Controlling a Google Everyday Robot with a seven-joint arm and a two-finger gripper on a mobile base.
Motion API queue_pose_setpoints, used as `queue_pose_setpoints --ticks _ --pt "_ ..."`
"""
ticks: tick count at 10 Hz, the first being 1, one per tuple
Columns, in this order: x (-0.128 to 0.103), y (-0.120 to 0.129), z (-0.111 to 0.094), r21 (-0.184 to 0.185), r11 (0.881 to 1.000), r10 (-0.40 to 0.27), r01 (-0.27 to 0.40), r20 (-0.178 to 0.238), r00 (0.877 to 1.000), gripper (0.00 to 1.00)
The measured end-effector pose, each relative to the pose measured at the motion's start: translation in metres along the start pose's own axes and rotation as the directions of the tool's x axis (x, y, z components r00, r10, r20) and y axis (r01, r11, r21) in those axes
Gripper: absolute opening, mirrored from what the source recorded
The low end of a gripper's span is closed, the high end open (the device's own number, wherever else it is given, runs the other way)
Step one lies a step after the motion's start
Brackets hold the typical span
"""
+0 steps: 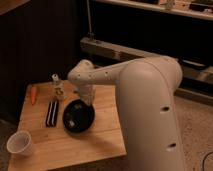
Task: Drag the ceramic bowl in a circle
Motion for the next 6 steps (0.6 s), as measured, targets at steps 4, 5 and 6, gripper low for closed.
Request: queue_pose_setpoints --ticks 4,5,6 --pt "0.061 -0.058 0.02 0.005 0.991 0.131 -0.131 -0.061 0.99 0.14" --pt "0.079 -0.067 0.021 0.011 0.988 0.153 -0.153 -0.071 0.986 0.14" --pt "0.101 -0.078 0.023 0.021 0.984 0.176 -0.175 -0.085 0.981 0.14"
